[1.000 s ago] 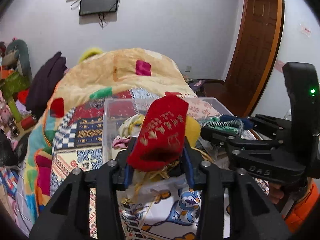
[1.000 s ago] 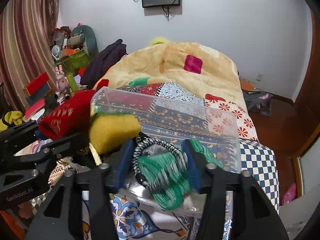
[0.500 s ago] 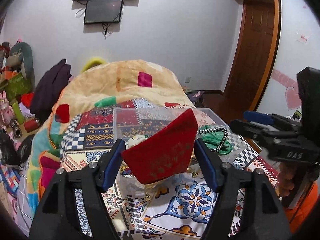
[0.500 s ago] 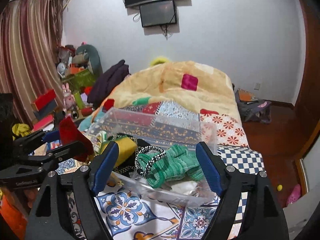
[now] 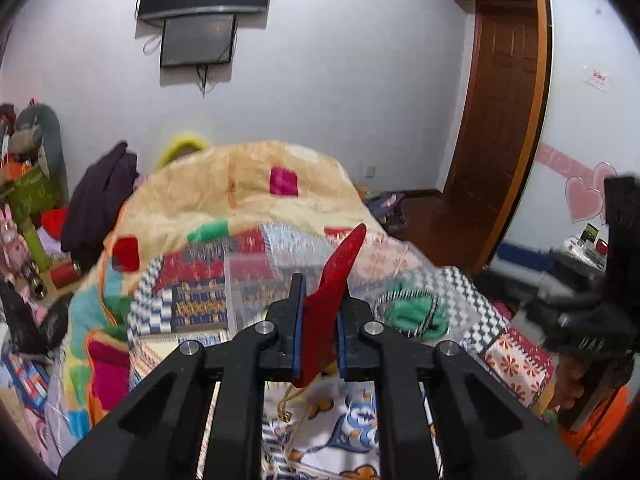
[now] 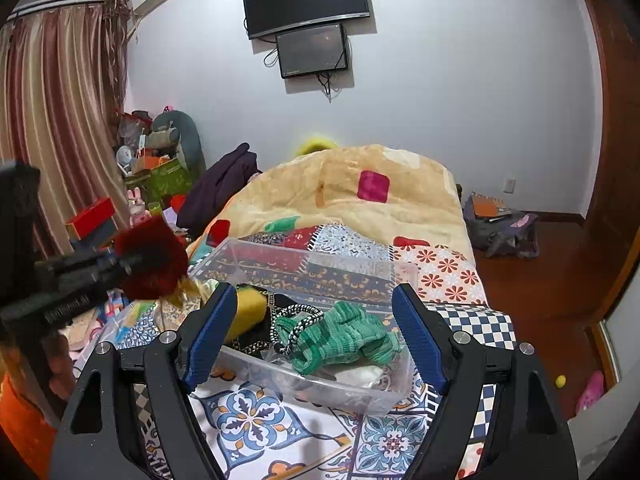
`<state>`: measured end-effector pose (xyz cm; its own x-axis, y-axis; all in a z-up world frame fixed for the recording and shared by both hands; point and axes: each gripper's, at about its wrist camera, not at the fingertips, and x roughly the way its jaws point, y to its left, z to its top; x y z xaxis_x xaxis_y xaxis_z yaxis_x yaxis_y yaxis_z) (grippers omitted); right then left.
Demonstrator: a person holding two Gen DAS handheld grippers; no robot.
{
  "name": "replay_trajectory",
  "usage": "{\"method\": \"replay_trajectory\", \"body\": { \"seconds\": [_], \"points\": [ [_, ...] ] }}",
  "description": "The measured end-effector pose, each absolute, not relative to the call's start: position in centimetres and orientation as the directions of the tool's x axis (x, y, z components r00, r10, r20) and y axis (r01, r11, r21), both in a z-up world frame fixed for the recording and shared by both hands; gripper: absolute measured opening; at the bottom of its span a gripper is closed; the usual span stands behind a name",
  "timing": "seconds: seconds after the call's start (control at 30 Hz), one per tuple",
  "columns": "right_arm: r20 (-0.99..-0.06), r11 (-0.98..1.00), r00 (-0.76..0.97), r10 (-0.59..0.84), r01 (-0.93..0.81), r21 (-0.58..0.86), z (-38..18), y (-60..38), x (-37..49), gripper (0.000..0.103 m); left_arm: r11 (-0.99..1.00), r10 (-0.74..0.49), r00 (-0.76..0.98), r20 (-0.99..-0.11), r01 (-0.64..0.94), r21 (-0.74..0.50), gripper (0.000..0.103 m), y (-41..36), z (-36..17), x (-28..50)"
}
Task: Organize soft objects
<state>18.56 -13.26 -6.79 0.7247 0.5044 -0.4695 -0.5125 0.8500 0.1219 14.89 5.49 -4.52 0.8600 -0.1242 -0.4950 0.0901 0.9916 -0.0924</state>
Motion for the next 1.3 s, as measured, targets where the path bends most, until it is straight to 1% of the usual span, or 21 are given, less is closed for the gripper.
{"method": "replay_trajectory", "body": {
  "seconds": [0.1, 0.2, 0.27, 0.33, 0.4, 0.43, 0.47, 0.5, 0.53, 0.63, 0.67, 0.8, 0.87, 1.03, 1.23, 1.3],
  "points": [
    [-0.465, 0.849, 0.725, 0.509, -0.511, 0.133, -6.9, -13.6, 18.7, 0.077, 0.996, -0.091, 0.879, -0.467, 0.076, -0.05, 0.012, 4.8, -3.1, 15.5],
    [-0.46, 0.852, 0.729, 0.506, -0.505, 0.136, -6.9, -13.9, 18.6, 0.078, 0.999, -0.048, 0.889, -0.455, 0.05, -0.008, 0.012, 4.0, -3.0, 17.0],
    [-0.459, 0.853, 0.73, 0.506, -0.503, 0.141, -6.9, -14.2, 18.6, 0.078, 0.999, -0.025, 0.879, -0.477, 0.034, 0.01, 0.012, 3.7, -3.9, 18.5],
    [-0.457, 0.854, 0.732, 0.505, -0.501, 0.142, -7.0, -14.4, 18.6, 0.078, 0.999, -0.022, 0.856, -0.517, 0.033, 0.013, 0.013, 3.5, -5.3, 19.8],
    [-0.456, 0.854, 0.732, 0.506, -0.501, 0.143, -7.0, -14.6, 18.6, 0.078, 0.999, -0.031, 0.817, -0.576, 0.04, 0.004, 0.019, 3.4, -7.1, 20.8],
    [-0.455, 0.853, 0.732, 0.507, -0.502, 0.143, -7.1, -14.7, 18.6, 0.078, 0.999, -0.036, 0.806, -0.591, 0.043, -0.002, 0.028, 3.4, -7.7, 20.9],
    [-0.456, 0.854, 0.733, 0.506, -0.501, 0.143, -7.1, -14.7, 18.6, 0.08, 0.999, -0.048, 0.791, -0.61, 0.05, -0.014, 0.04, 3.5, -8.4, 21.0],
    [-0.456, 0.854, 0.733, 0.505, -0.5, 0.142, -7.2, -14.7, 18.6, 0.08, 0.998, -0.064, 0.774, -0.63, 0.058, -0.03, 0.047, 3.5, -9.2, 20.8],
    [-0.457, 0.855, 0.733, 0.504, -0.499, 0.143, -7.2, -14.7, 18.7, 0.081, 0.997, -0.07, 0.769, -0.635, 0.061, -0.037, 0.058, 3.6, -9.5, 20.7],
    [-0.463, 0.855, 0.73, 0.503, -0.497, 0.146, -7.3, -14.7, 18.7, 0.081, 0.996, -0.092, 0.772, -0.629, 0.084, -0.043, 0.063, 3.4, -9.8, 19.6],
    [-0.463, 0.855, 0.729, 0.503, -0.497, 0.146, -7.2, -14.7, 18.7, 0.081, 0.995, -0.097, 0.773, -0.628, 0.09, -0.043, 0.067, 3.4, -9.7, 19.4],
    [-0.455, 0.856, 0.735, 0.502, -0.497, 0.14, -6.8, -14.9, 18.2, 0.081, 0.988, -0.149, 0.782, -0.605, 0.136, -0.067, 0.077, 3.0, -8.9, 17.5],
    [-0.45, 0.856, 0.739, 0.501, -0.498, 0.136, -6.7, -14.9, 18.1, 0.081, 0.985, -0.171, 0.79, -0.589, 0.153, -0.08, 0.083, 2.8, -8.3, 16.7],
    [-0.425, 0.853, 0.748, 0.51, -0.504, 0.135, -5.9, -15.3, 17.2, 0.081, 0.985, -0.174, 0.839, -0.516, 0.156, -0.077, 0.085, 2.6, -5.9, 13.8],
    [-0.377, 0.848, 0.765, 0.523, -0.514, 0.133, -4.4, -15.8, 15.6, 0.081, 0.986, -0.148, 0.902, -0.406, 0.101, -0.134, 0.087, 3.8, -2.8, 10.9],
    [-0.355, 0.846, 0.773, 0.526, -0.517, 0.127, -3.7, -15.9, 14.8, 0.083, 0.986, -0.133, 0.919, -0.372, 0.084, -0.147, 0.089, 4.0, -2.0, 10.0]
  ]
}}
